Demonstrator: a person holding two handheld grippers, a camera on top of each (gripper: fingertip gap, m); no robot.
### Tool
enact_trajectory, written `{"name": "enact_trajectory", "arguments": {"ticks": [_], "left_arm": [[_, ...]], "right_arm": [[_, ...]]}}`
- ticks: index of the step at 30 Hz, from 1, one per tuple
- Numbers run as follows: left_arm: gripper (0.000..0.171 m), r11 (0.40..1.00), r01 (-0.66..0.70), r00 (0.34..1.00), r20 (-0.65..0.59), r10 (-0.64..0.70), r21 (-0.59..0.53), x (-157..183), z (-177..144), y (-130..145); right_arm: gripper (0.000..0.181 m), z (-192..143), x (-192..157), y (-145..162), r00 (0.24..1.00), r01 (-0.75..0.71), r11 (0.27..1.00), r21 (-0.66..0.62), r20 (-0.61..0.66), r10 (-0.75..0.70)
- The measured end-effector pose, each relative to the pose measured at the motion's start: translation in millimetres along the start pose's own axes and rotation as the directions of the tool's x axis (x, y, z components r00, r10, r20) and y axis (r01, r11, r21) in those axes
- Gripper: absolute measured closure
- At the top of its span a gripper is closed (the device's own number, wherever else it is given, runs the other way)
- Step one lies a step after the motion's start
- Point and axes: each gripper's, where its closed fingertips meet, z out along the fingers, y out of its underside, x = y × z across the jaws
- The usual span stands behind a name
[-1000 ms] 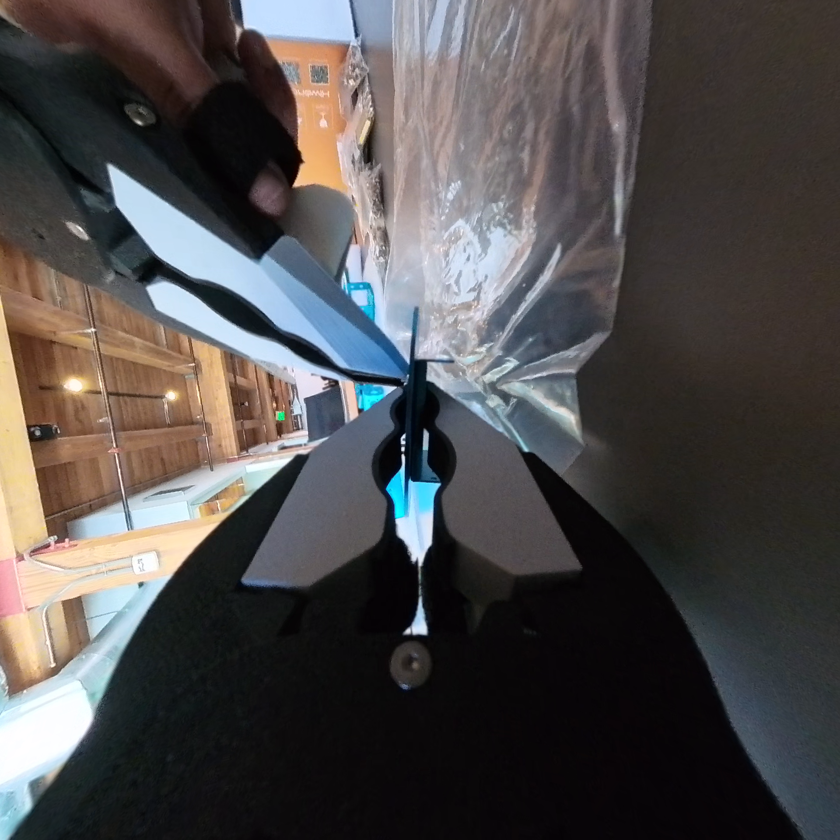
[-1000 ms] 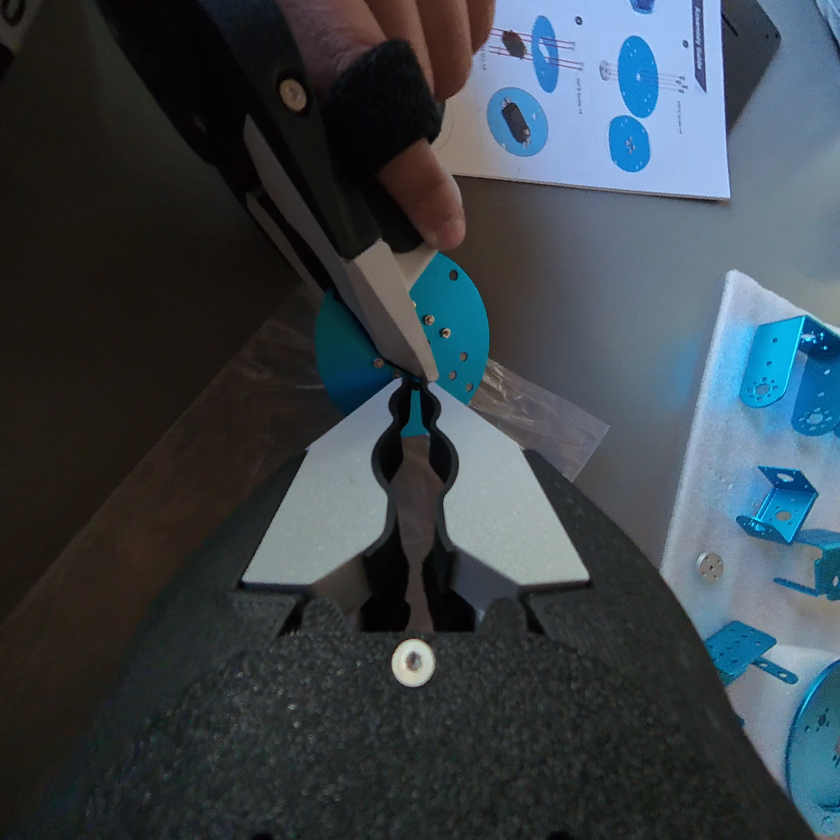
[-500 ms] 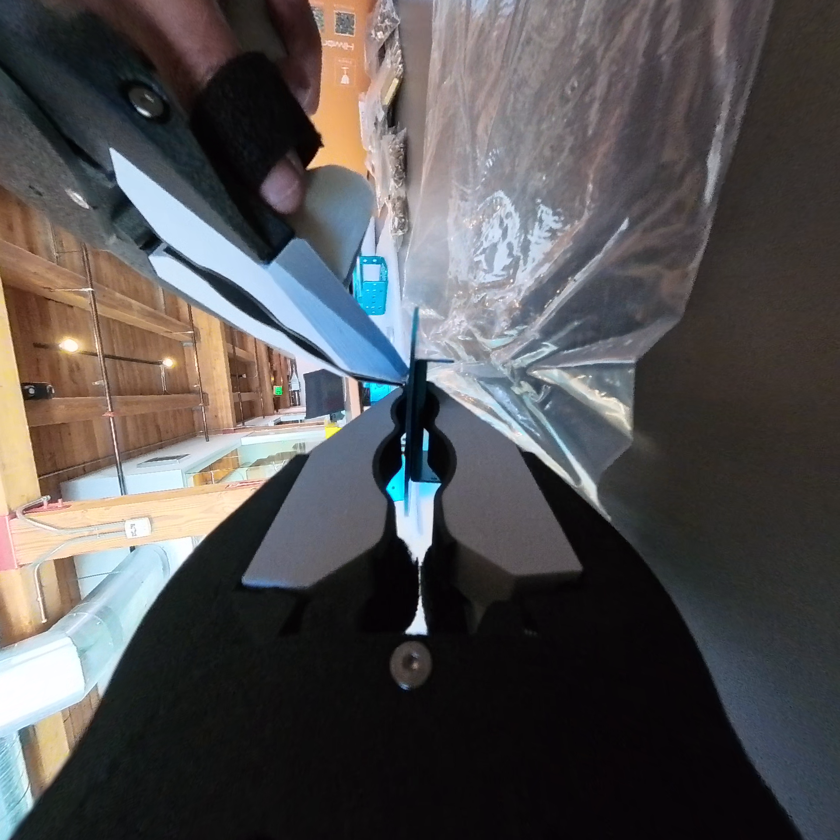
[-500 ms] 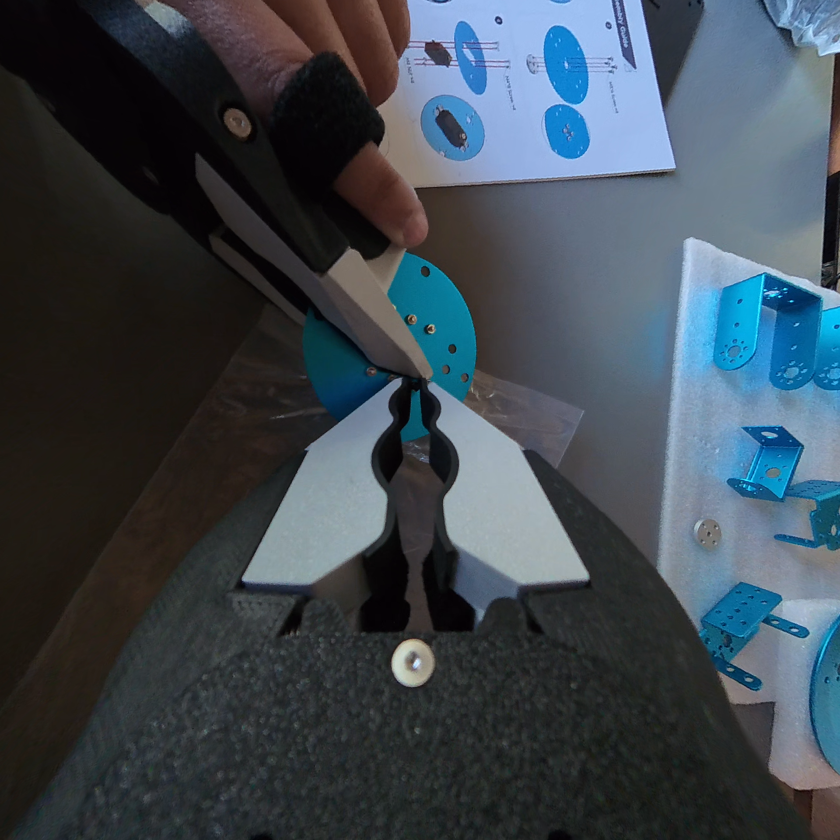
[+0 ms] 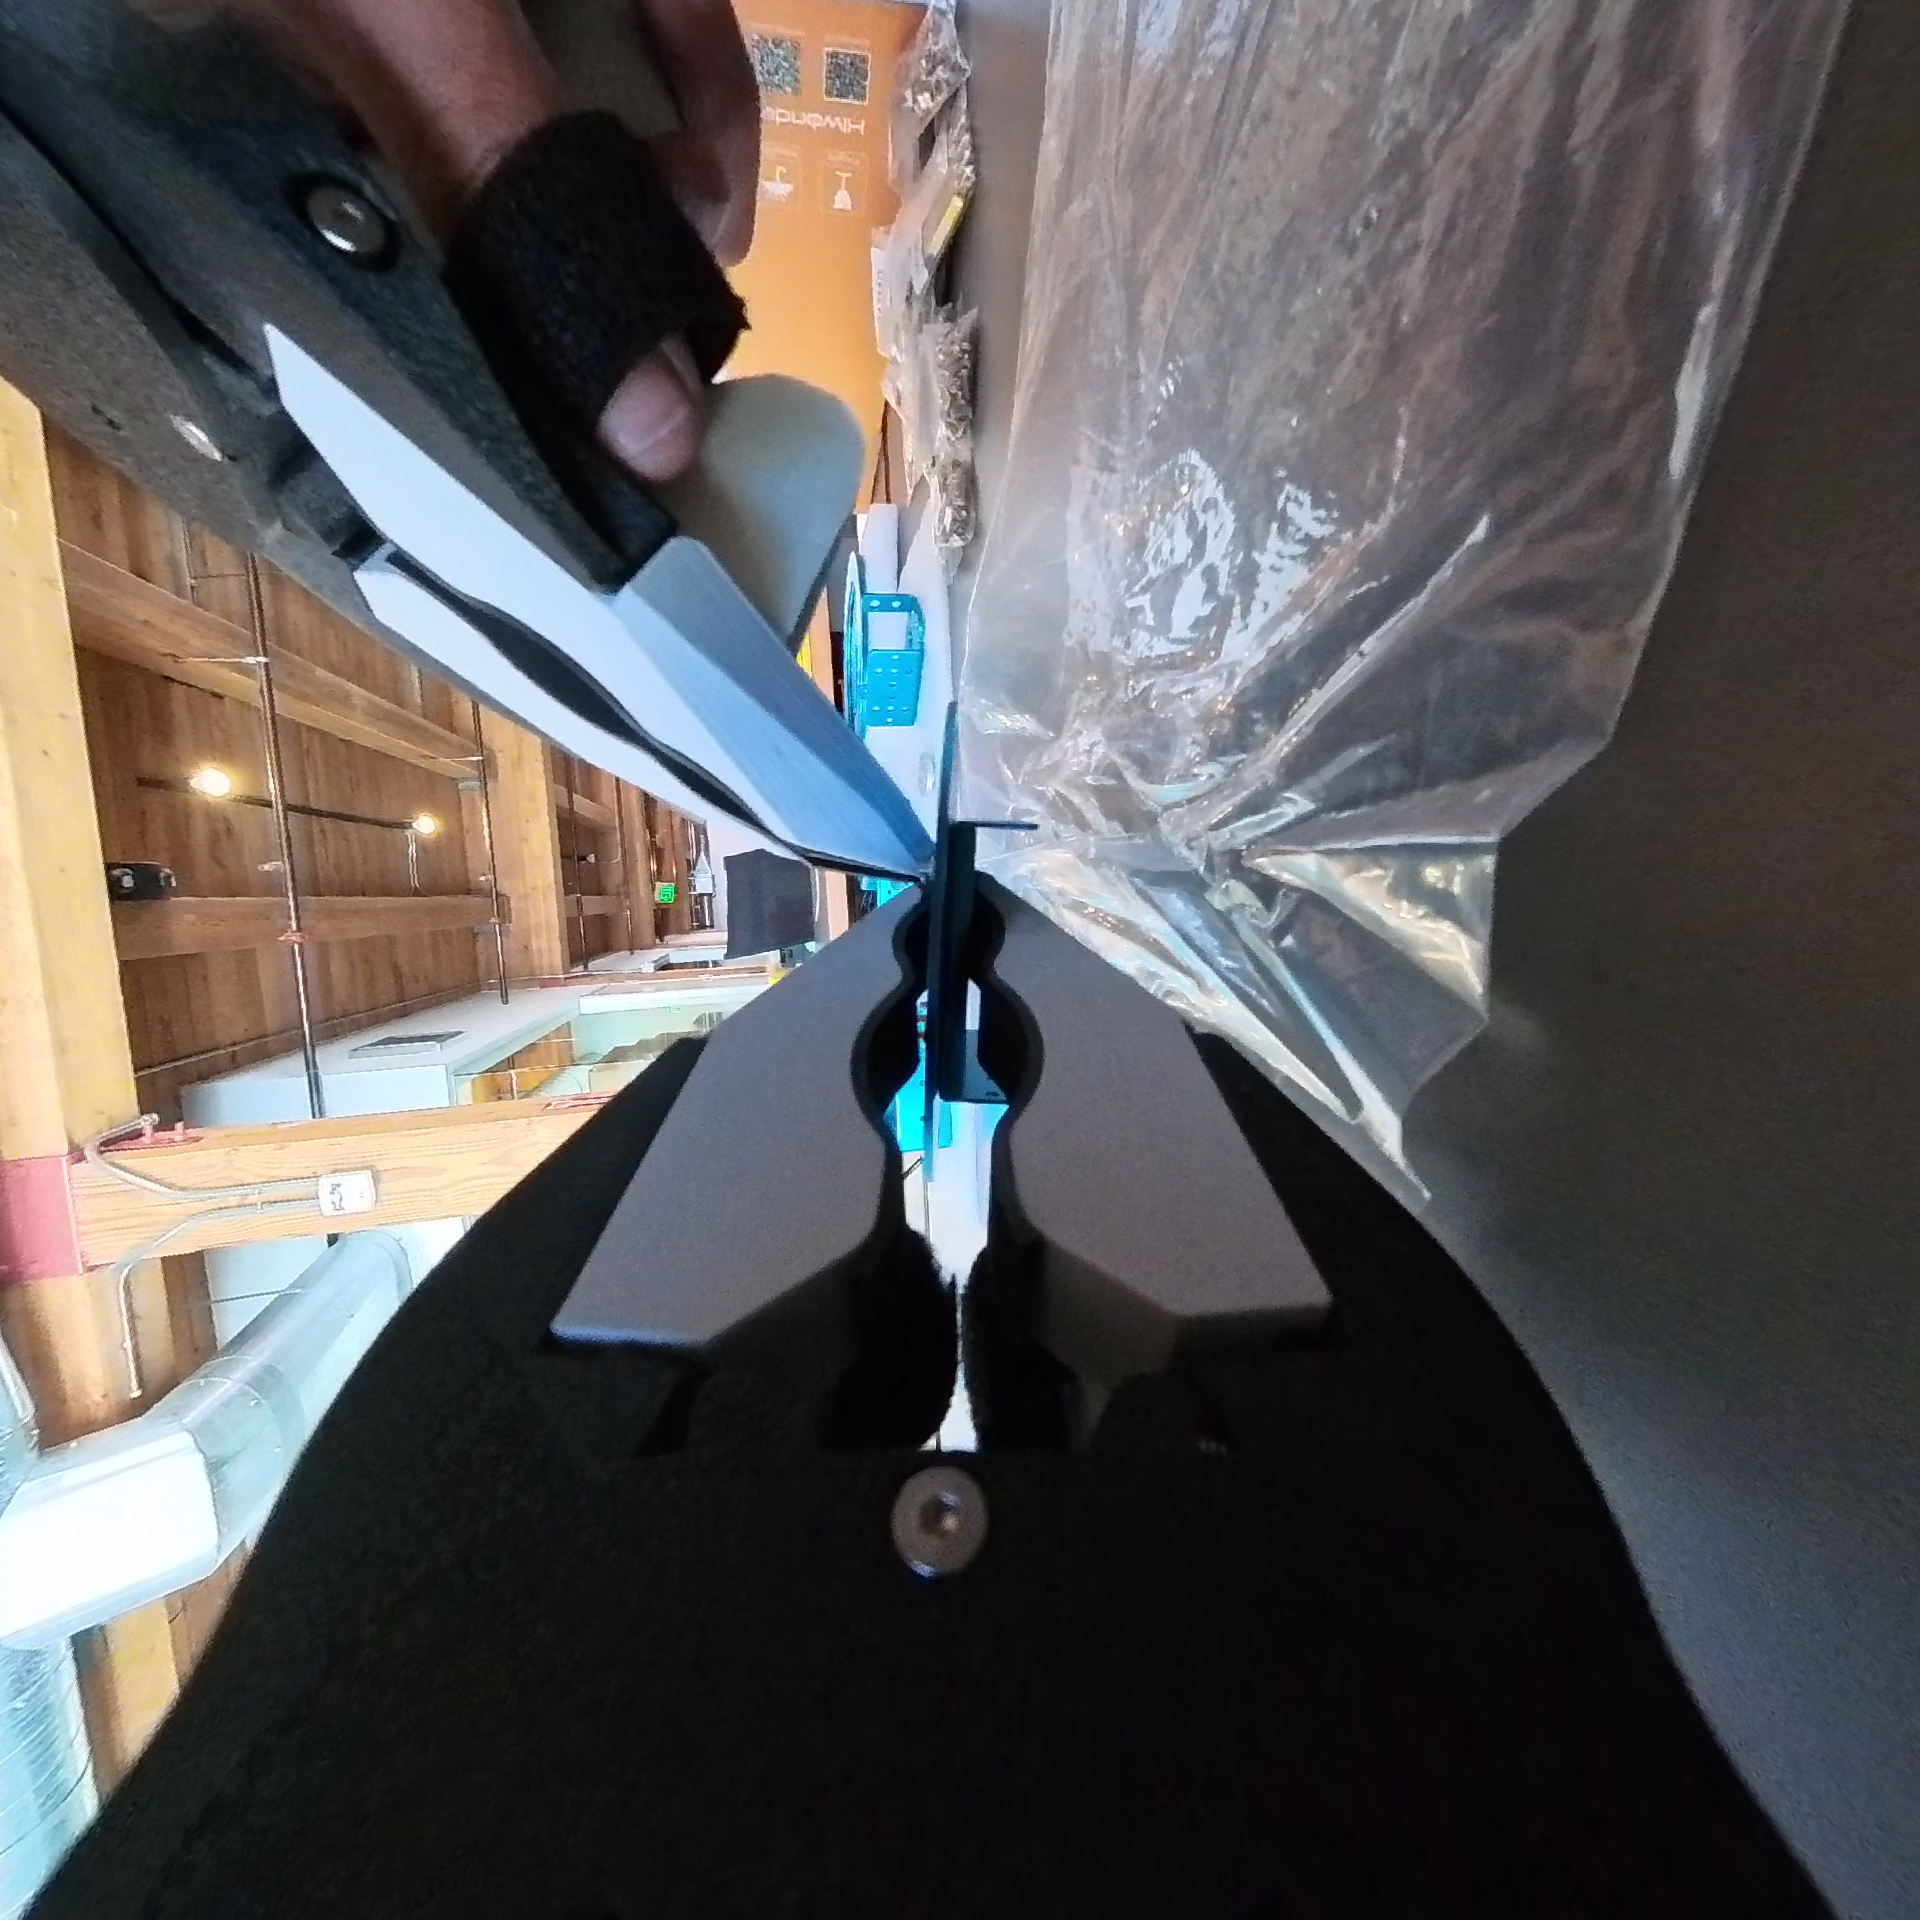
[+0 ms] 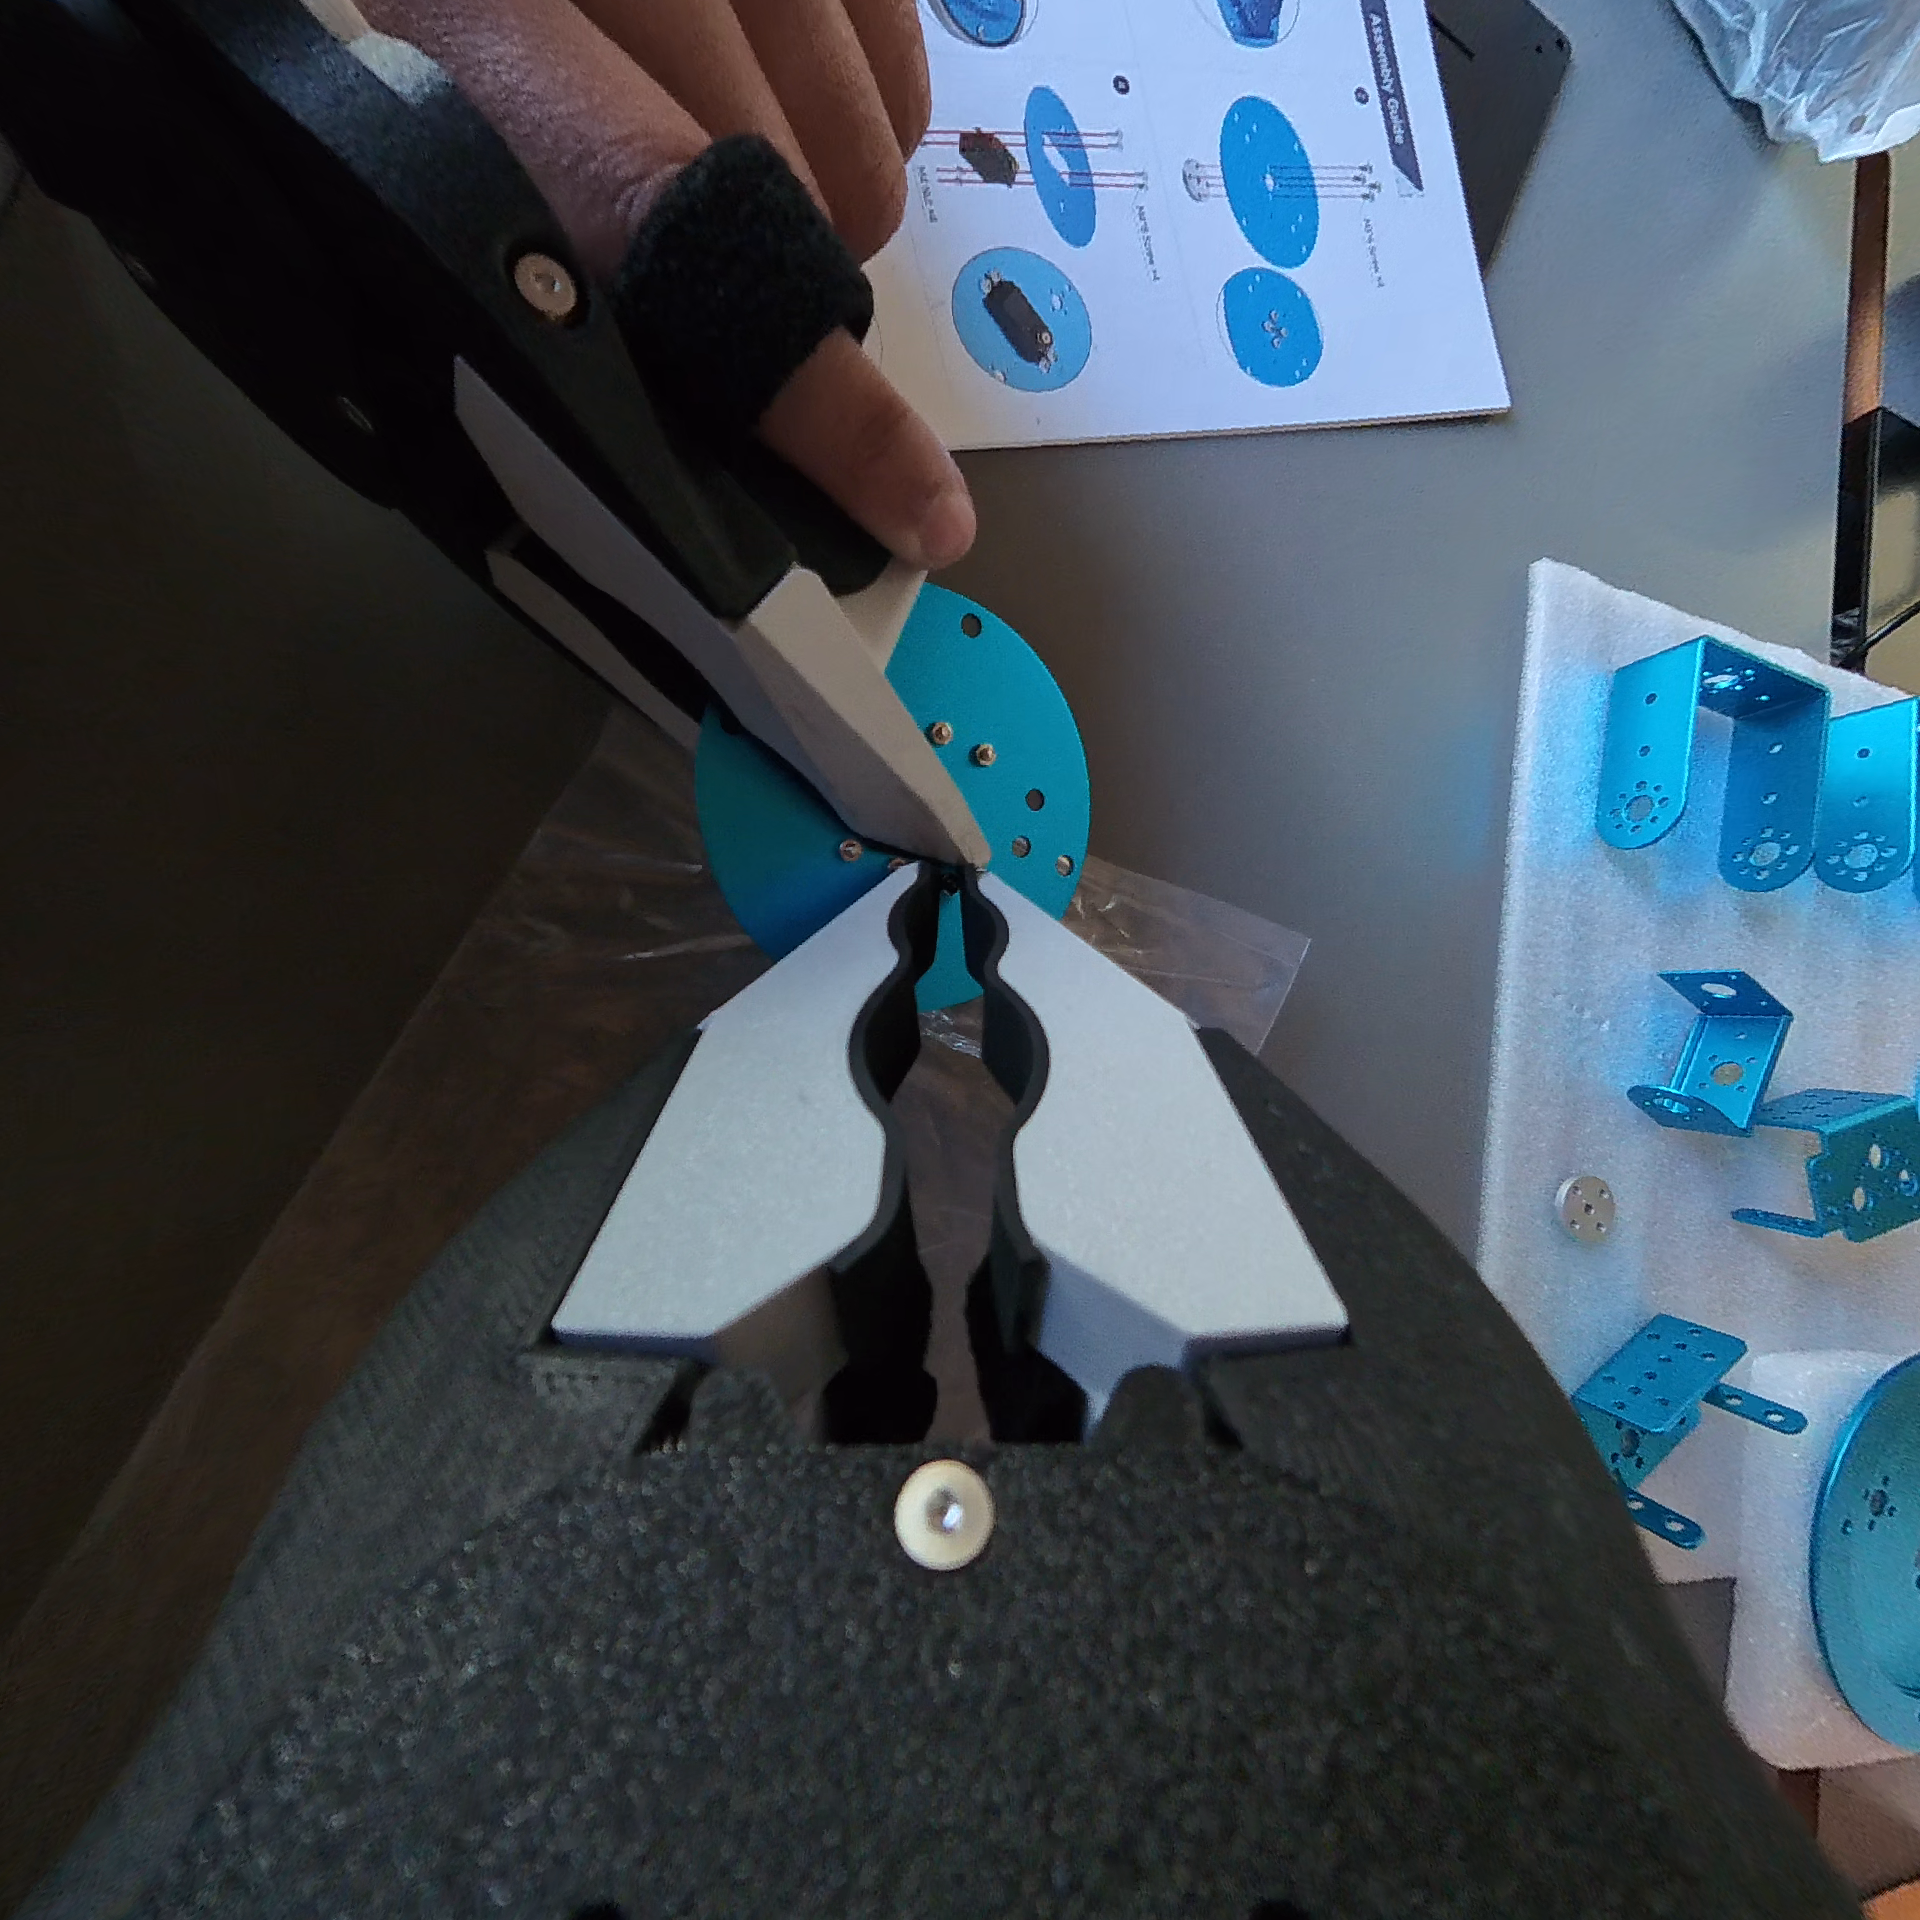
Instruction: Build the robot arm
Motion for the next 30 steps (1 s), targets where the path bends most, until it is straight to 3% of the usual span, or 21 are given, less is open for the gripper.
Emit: {"name": "enact_trajectory", "arguments": {"ticks": [30], "left_arm": [[0.171,1.0,0.008,1.0,0.008,-0.008,0.008,-2.2,-0.9,0.2]], "right_arm": [[0.177,-1.6,0.5,-1.4,0.999,-0.025,1.0,0.011,0.019,0.025]]}}
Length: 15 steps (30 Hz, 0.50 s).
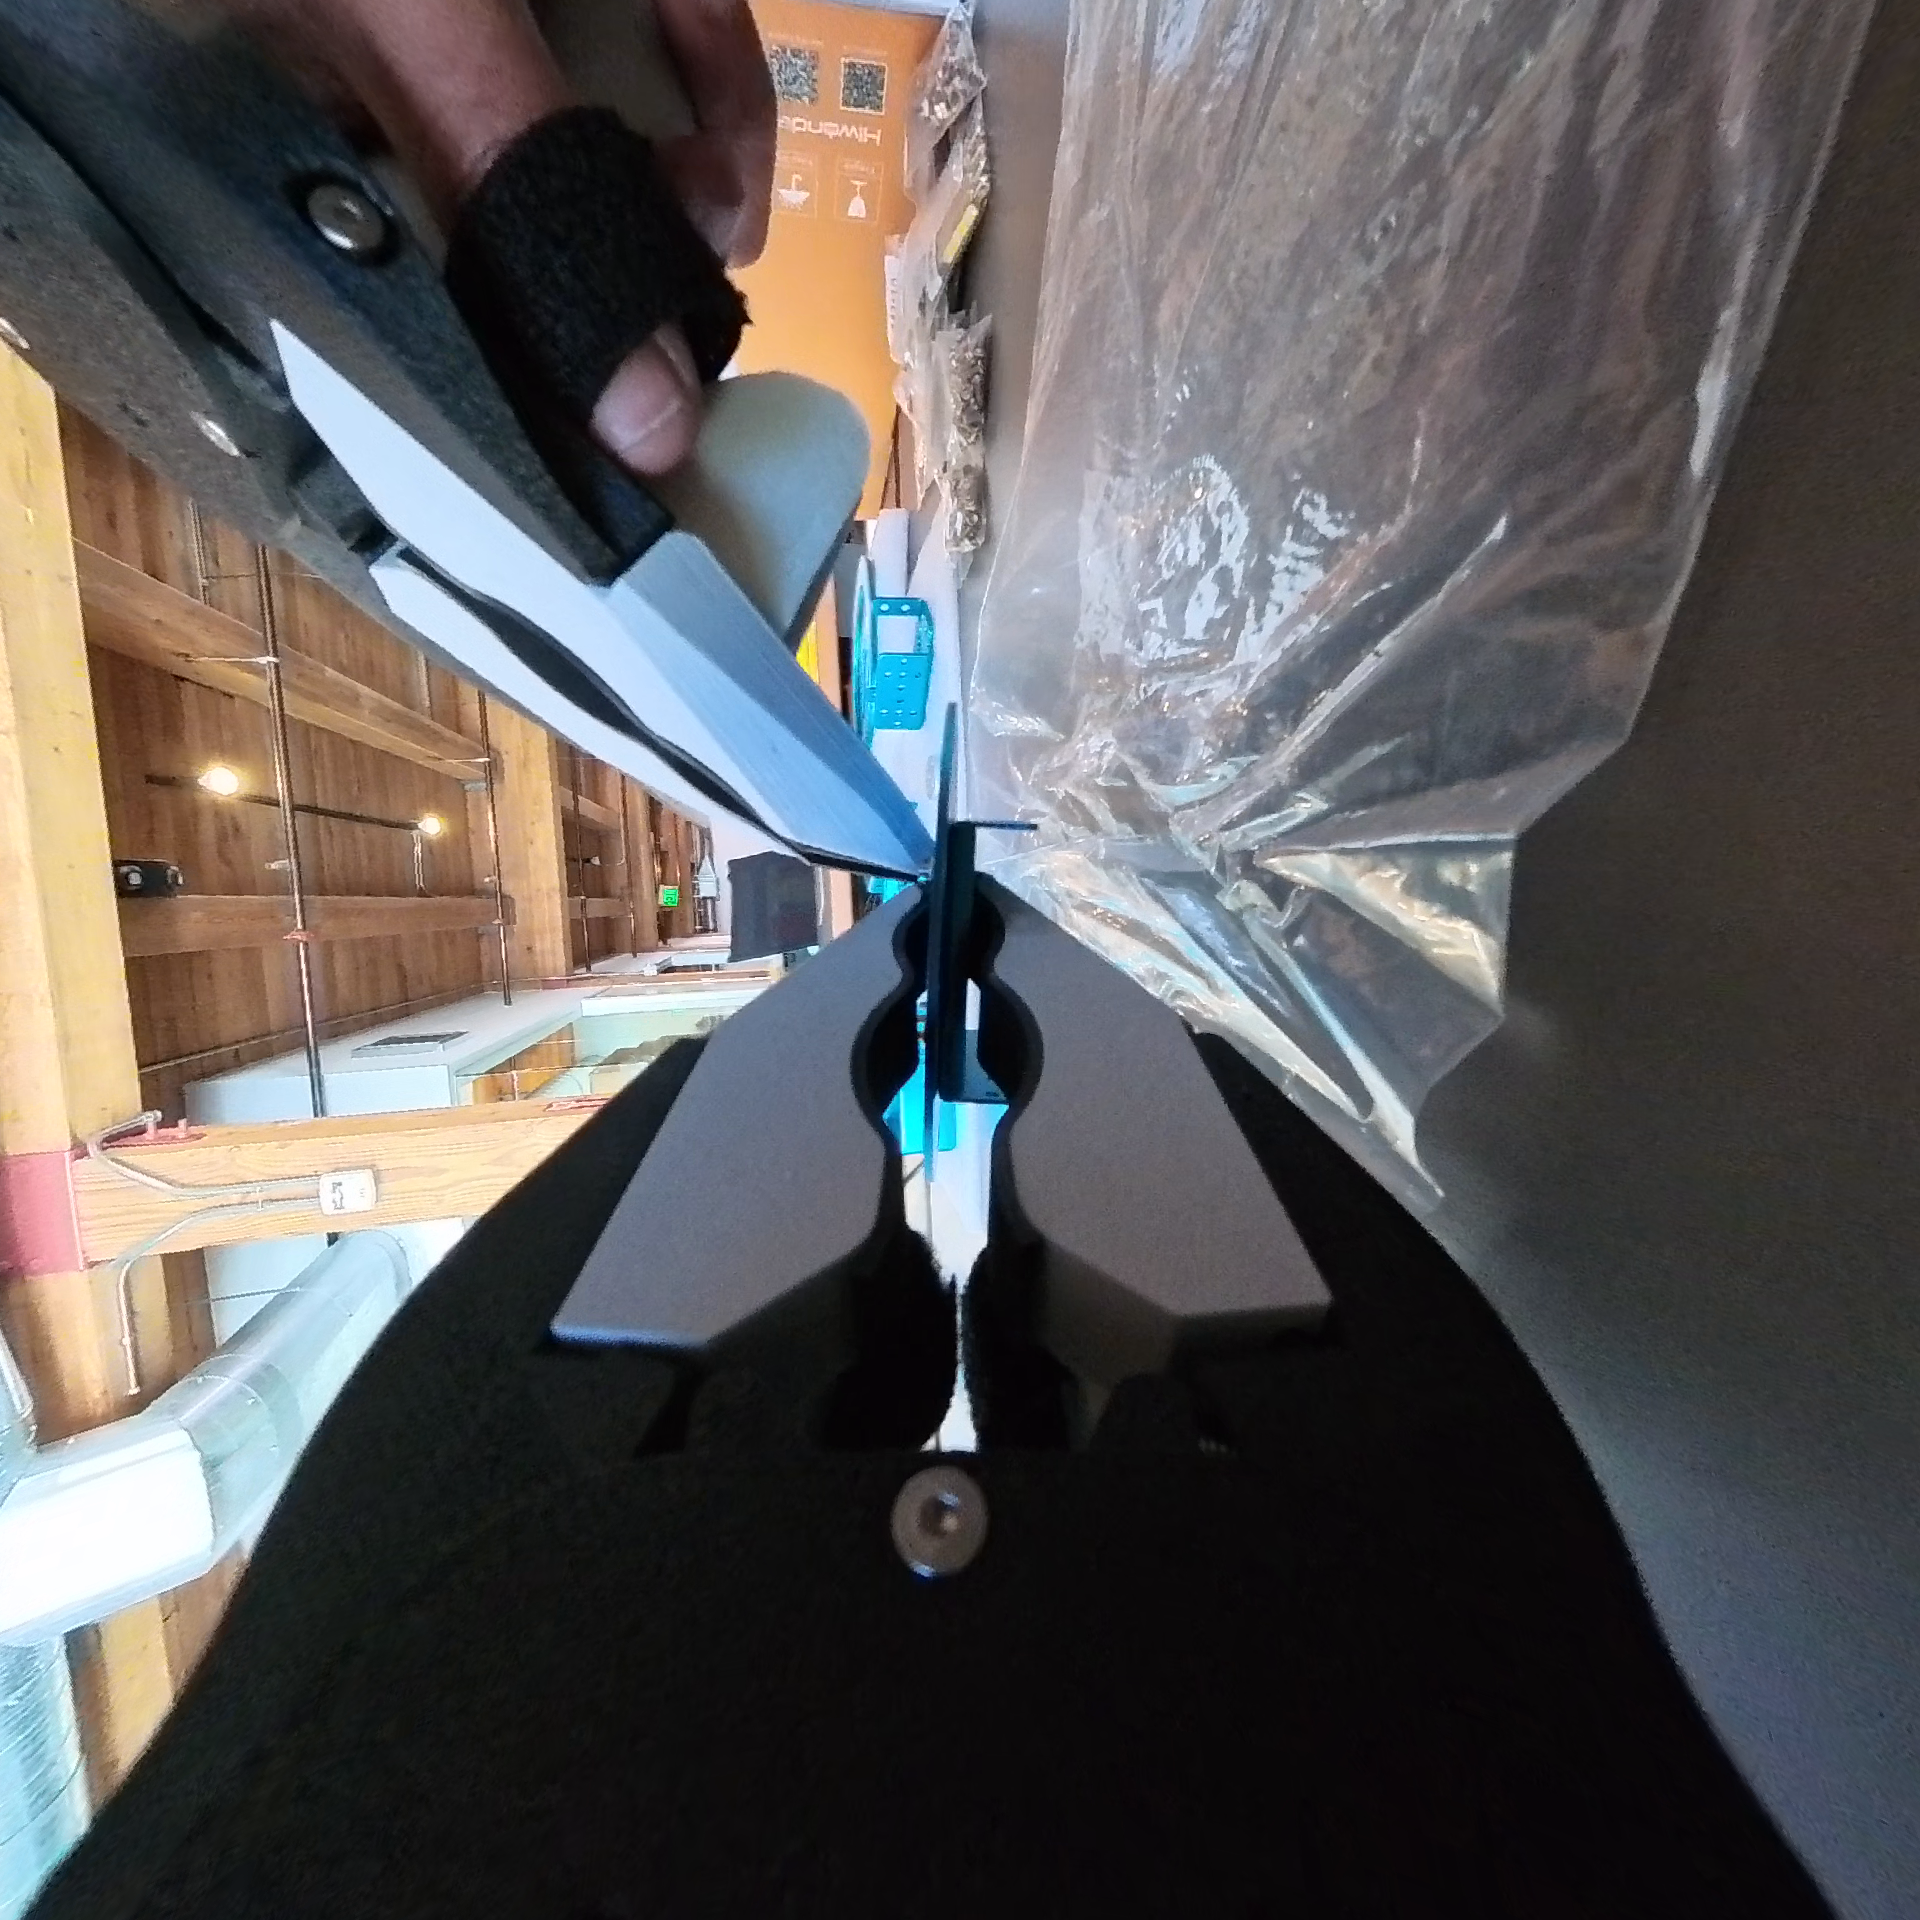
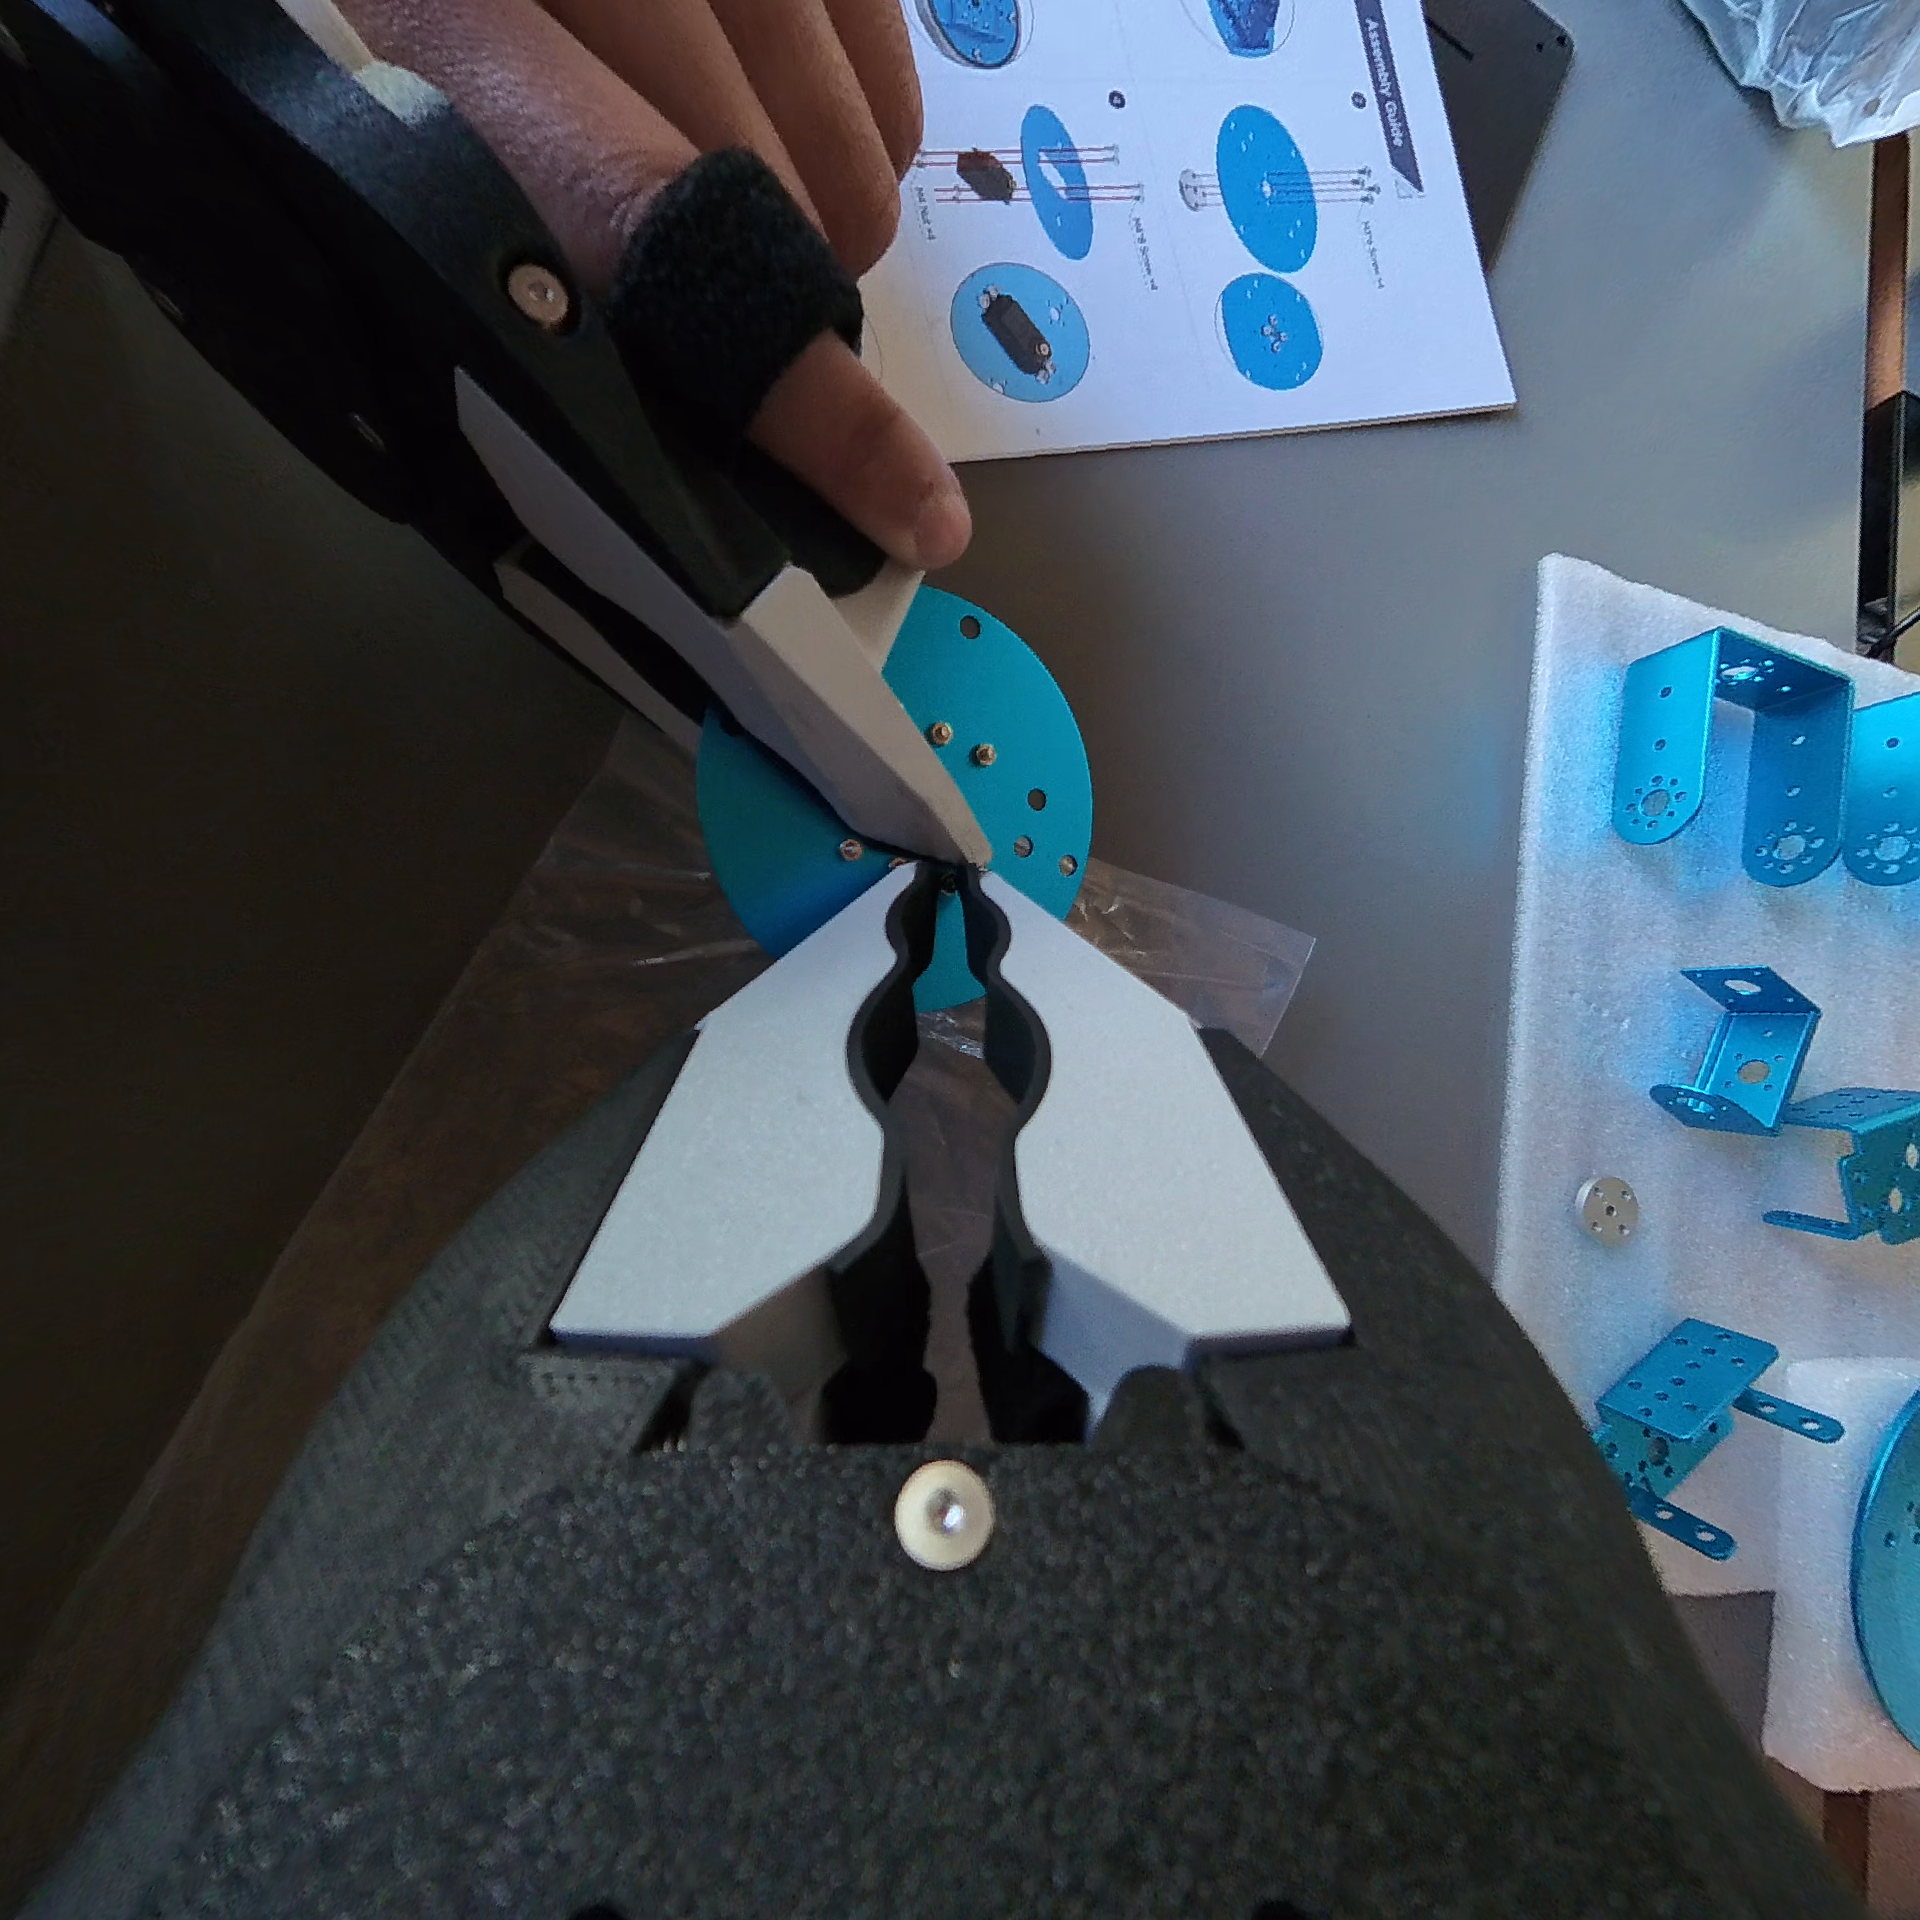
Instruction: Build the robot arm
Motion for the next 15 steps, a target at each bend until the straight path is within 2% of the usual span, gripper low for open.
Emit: {"name": "enact_trajectory", "arguments": {"ticks": [15], "left_arm": [[0.171,1.0,0.003,1.0,0.014,-0.003,0.004,-2.8,-1.1,-0.3]], "right_arm": [[0.177,-2.2,0.1,-2.2,1.0,-0.027,1.0,0.016,0.017,0.026]]}}
